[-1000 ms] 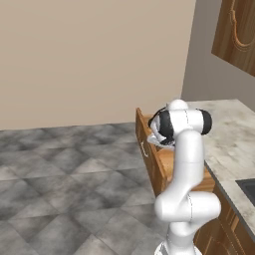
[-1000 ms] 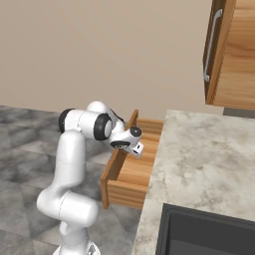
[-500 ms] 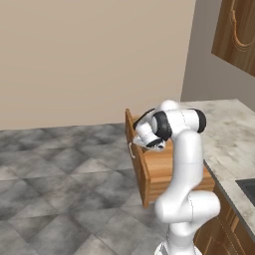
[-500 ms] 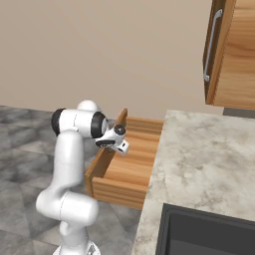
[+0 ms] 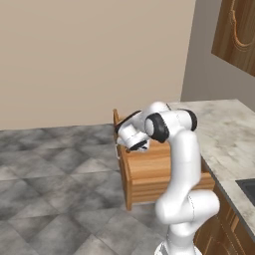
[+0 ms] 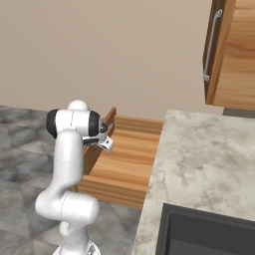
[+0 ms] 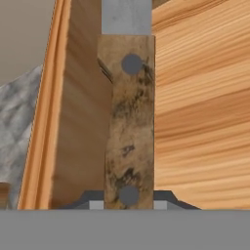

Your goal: Pick up the metallic utensils from the counter and place them in the open drawer. Make sure not to pick up any wooden utensils.

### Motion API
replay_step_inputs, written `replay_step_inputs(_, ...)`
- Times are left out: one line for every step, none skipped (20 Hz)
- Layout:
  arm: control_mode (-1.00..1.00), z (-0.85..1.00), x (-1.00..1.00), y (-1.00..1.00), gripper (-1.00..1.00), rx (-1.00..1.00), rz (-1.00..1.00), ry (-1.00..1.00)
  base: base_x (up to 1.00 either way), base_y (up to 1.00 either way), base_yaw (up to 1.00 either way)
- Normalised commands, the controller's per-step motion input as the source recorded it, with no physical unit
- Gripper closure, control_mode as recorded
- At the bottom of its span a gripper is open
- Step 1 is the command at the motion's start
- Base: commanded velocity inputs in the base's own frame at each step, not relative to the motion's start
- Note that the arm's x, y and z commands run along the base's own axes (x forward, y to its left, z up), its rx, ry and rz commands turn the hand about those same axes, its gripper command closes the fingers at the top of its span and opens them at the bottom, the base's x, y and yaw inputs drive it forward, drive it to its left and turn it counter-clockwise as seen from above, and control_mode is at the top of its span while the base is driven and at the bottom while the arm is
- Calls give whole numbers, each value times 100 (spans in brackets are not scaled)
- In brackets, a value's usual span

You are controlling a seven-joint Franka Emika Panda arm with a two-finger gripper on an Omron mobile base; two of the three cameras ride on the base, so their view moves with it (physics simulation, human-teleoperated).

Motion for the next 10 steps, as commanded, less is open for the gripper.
replay_step_inputs(-100, 18, 24, 73, 100, 0, -3, -3, 0, 0, 0)
replay_step_inputs(-100, 19, 24, 71, 100, 0, -3, -3, 0, 0, 0)
replay_step_inputs(-100, 25, 25, 73, 100, 0, -3, -4, 0, 0, 0)
replay_step_inputs(-100, 26, 29, 71, 100, 0, -3, -5, 0, 0, 0)
replay_step_inputs(-100, 28, 32, 65, 100, 0, -3, -3, 0, 0, 0)
replay_step_inputs(-100, 29, 27, 62, 100, 0, -3, -4, 0, 0, 0)
replay_step_inputs(-100, 36, 26, 59, 100, 0, -3, -4, 0, 0, 0)
replay_step_inputs(-100, 39, 22, 56, 100, 0, -3, -4, 0, 0, 0)
replay_step_inputs(-100, 42, 17, 49, 100, 0, -3, -3, 0, 0, 0)
replay_step_inputs(-100, 46, 12, 37, 100, 0, -2, 0, 0, 0, 0)
